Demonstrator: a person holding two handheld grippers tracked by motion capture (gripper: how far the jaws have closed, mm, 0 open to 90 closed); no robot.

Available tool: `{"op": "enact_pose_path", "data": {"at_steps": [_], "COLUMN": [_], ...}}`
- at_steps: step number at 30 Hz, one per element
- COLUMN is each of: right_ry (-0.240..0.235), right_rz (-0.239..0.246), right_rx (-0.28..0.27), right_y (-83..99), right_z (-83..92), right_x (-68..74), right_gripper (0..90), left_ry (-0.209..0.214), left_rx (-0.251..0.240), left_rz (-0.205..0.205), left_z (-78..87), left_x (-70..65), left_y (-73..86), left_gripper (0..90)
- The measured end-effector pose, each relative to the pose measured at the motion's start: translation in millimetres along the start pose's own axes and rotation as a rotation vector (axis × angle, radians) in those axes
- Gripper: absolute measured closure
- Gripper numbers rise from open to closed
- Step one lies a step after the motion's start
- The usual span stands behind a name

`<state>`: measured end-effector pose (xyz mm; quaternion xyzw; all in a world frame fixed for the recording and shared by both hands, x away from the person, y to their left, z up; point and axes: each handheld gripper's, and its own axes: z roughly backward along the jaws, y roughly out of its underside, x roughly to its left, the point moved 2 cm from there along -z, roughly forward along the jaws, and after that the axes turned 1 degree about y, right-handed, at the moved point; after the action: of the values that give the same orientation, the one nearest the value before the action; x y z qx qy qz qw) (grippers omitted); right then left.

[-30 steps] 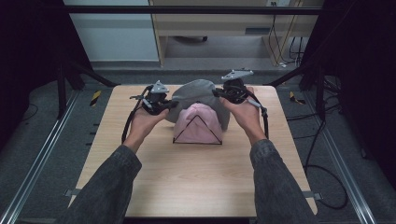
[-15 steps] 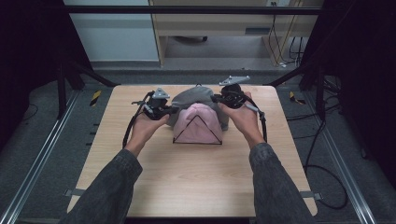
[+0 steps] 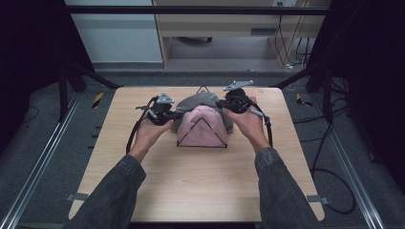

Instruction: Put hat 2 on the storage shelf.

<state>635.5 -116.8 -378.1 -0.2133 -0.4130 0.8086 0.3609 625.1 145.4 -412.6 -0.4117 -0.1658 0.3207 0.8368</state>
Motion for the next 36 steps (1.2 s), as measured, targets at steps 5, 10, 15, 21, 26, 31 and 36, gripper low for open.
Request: {"op": "enact_pose_path", "data": {"at_steps": [5, 10, 15, 21, 26, 31, 36], "right_ry": [0.006, 0.007, 0.012, 0.012, 0.013, 0.021, 0.021], "right_rz": [-0.001, -0.008, -0.006, -0.015, -0.012, -0.027, -0.024], "right_rx": [0.004, 0.004, -0.001, -0.002, -0.004, -0.005, -0.009], "right_y": [1.3, 2.7, 3.0, 3.2, 3.9, 4.0, 3.4], "right_z": [1.1, 1.9, 5.2, 8.1, 10.8, 14.9, 18.7], "right_x": [-0.5, 0.4, 0.1, 0.7, 2.0, 1.6, 0.4], "right_gripper": [78.4, 72.3, 69.1, 67.2, 66.0, 64.4, 63.9], "left_ry": [0.0, 0.001, -0.003, -0.007, -0.012, -0.026, -0.028], "left_rx": [0.002, 0.01, 0.018, 0.018, 0.021, 0.025, 0.031], "left_rz": [0.001, 0.01, 0.004, 0.022, 0.023, 0.013, 0.007], "left_z": [-1.0, -2.4, -3.2, -3.0, -2.5, 0.4, 2.9], "left_x": [-0.5, 0.2, 0.1, -0.1, -1.2, -1.5, -1.5], "left_y": [0.4, 3.3, 4.7, 5.5, 6.1, 5.5, 5.5], "left_gripper": [87.7, 87.6, 87.5, 87.1, 86.2, 84.3, 81.9]}}
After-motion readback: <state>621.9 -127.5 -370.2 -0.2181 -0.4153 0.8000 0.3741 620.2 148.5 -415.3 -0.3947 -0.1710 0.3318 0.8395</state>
